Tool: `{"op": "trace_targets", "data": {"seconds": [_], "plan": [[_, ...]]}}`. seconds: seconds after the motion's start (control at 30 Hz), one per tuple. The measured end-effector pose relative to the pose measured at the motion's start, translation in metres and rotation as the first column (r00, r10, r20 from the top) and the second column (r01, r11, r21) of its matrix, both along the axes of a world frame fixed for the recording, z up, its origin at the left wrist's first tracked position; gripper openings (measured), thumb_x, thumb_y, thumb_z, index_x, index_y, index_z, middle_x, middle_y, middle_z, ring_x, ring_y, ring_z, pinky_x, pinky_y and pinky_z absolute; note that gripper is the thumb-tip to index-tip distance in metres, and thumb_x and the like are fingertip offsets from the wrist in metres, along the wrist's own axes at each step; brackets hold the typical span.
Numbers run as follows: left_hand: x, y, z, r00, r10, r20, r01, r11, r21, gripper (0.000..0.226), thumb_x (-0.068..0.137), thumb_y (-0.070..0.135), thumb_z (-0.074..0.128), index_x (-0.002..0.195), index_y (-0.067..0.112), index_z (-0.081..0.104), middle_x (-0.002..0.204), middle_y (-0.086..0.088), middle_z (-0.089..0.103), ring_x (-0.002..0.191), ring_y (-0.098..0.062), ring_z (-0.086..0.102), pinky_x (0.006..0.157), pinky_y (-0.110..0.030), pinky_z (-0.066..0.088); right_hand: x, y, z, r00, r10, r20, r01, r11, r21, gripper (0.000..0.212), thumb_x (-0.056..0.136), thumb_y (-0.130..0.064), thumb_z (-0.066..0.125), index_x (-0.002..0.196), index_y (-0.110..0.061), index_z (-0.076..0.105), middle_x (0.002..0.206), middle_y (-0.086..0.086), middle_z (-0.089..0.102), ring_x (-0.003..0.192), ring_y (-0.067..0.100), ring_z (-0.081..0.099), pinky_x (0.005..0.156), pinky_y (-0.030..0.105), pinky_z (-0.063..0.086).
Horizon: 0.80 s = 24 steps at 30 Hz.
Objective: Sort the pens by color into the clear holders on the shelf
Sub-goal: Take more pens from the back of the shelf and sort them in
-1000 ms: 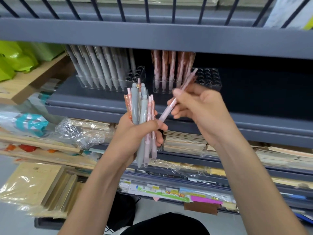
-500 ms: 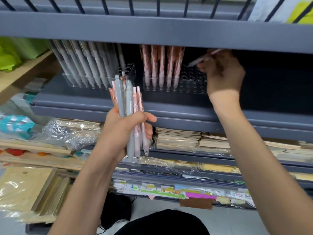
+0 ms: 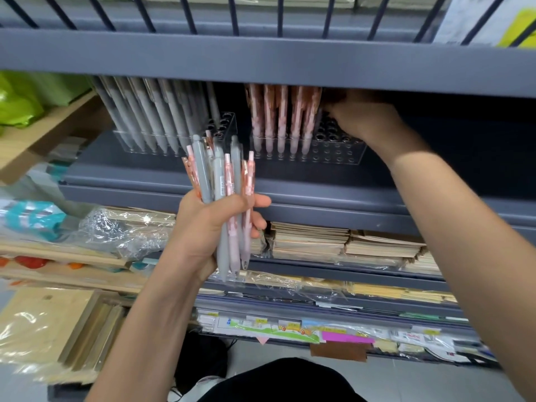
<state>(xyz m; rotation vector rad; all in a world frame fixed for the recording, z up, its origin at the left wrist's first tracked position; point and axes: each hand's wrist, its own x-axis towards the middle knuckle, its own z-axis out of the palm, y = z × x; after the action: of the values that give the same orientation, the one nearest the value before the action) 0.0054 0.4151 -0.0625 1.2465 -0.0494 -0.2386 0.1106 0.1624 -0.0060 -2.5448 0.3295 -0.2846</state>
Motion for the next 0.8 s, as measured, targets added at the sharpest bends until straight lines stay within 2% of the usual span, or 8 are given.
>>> {"op": "trace_targets", "data": {"seconds": [0.27, 0.37, 0.43, 0.47, 0.53, 0.63, 0.7, 0.8], "plan": [[-0.002, 0.007, 0.004, 1.0, -0.016, -0.002, 0.016, 1.0, 0.008, 0.026, 0.074, 0.005, 0.07, 0.099, 0.004, 0.065, 0.092, -0.022, 0.076, 0.057, -0.024, 0.068, 0.05, -0.028, 0.054, -0.015, -0.002, 0.004, 0.998, 0.04, -0.048, -0.037, 0.998, 0.06, 0.042, 0.093, -0.048, 0.056, 0.128, -0.025, 0.058, 0.124, 0.002, 0.062, 0.099, 0.02, 0.055, 0.084, 0.025, 0.038], [-0.004, 0.009, 0.004, 1.0, -0.03, -0.002, 0.03, 0.999, 0.02, 0.025, 0.074, 0.005, 0.071, 0.098, 0.007, 0.067, 0.092, -0.021, 0.076, 0.059, -0.024, 0.07, 0.052, -0.029, 0.056, -0.039, 0.004, 0.004, 0.963, -0.044, 0.265, 0.015, 0.994, 0.111, 0.019, 0.092, -0.024, 0.059, 0.105, -0.018, 0.071, 0.103, -0.002, 0.072, 0.096, 0.014, 0.064, 0.08, 0.015, 0.038], [-0.004, 0.007, 0.003, 0.999, -0.047, -0.004, 0.047, 0.998, 0.031, 0.024, 0.074, 0.005, 0.071, 0.097, 0.006, 0.068, 0.092, -0.021, 0.076, 0.059, -0.025, 0.071, 0.052, -0.029, 0.056, -0.064, 0.019, 0.002, 0.889, -0.085, 0.449, -0.121, 0.903, 0.412, 0.016, 0.088, -0.009, 0.058, 0.085, -0.018, 0.071, 0.076, -0.011, 0.074, 0.073, 0.004, 0.065, 0.068, 0.012, 0.044], [-0.004, 0.005, 0.003, 0.999, -0.053, -0.004, 0.053, 0.998, 0.033, 0.022, 0.074, 0.005, 0.071, 0.096, 0.006, 0.068, 0.092, -0.021, 0.077, 0.06, -0.025, 0.071, 0.052, -0.029, 0.056, -0.076, 0.027, -0.001, 0.884, -0.048, 0.464, -0.204, 0.855, 0.476, 0.017, 0.086, -0.013, 0.061, 0.079, -0.023, 0.072, 0.07, -0.013, 0.072, 0.063, 0.0, 0.062, 0.061, 0.012, 0.045], [-0.004, 0.0, 0.002, 0.998, -0.07, 0.002, 0.07, 0.997, 0.039, 0.021, 0.073, 0.004, 0.07, 0.095, 0.006, 0.07, 0.09, -0.02, 0.077, 0.06, -0.025, 0.072, 0.052, -0.029, 0.057, -0.1, 0.043, -0.006, 0.911, 0.171, 0.376, -0.349, 0.806, 0.478, 0.007, 0.082, -0.031, 0.069, 0.078, -0.03, 0.075, 0.072, -0.013, 0.073, 0.06, -0.004, 0.06, 0.057, 0.01, 0.045], [-0.006, -0.008, 0.003, 0.991, -0.131, 0.012, 0.13, 0.99, 0.048, 0.019, 0.074, 0.004, 0.07, 0.089, 0.012, 0.078, 0.091, -0.02, 0.077, 0.061, -0.026, 0.073, 0.054, -0.032, 0.059, -0.115, 0.055, -0.013, 0.873, 0.417, 0.254, -0.488, 0.746, 0.454, 0.011, 0.081, -0.034, 0.076, 0.087, -0.026, 0.078, 0.084, -0.008, 0.075, 0.077, 0.006, 0.069, 0.072, 0.021, 0.055], [-0.008, -0.013, 0.003, 0.986, -0.165, 0.025, 0.164, 0.985, 0.052, 0.024, 0.075, 0.005, 0.07, 0.089, 0.021, 0.081, 0.092, -0.019, 0.077, 0.061, -0.026, 0.072, 0.055, -0.033, 0.06, -0.116, 0.055, -0.018, 0.859, 0.448, 0.248, -0.51, 0.711, 0.484, 0.011, 0.081, -0.026, 0.077, 0.087, -0.017, 0.077, 0.086, 0.004, 0.074, 0.077, 0.019, 0.067, 0.077, 0.034, 0.056], [-0.01, -0.021, 0.002, 0.991, -0.131, 0.034, 0.132, 0.991, -0.012, 0.019, 0.08, 0.003, 0.065, 0.088, 0.012, 0.079, 0.092, -0.022, 0.076, 0.061, -0.028, 0.072, 0.053, -0.033, 0.058, -0.118, 0.046, -0.023, 0.866, 0.418, 0.274, -0.494, 0.63, 0.599, 0.005, 0.081, -0.02, 0.077, 0.084, -0.015, 0.076, 0.085, 0.005, 0.073, 0.076, 0.011, 0.062, 0.069, 0.024, 0.052]]}}
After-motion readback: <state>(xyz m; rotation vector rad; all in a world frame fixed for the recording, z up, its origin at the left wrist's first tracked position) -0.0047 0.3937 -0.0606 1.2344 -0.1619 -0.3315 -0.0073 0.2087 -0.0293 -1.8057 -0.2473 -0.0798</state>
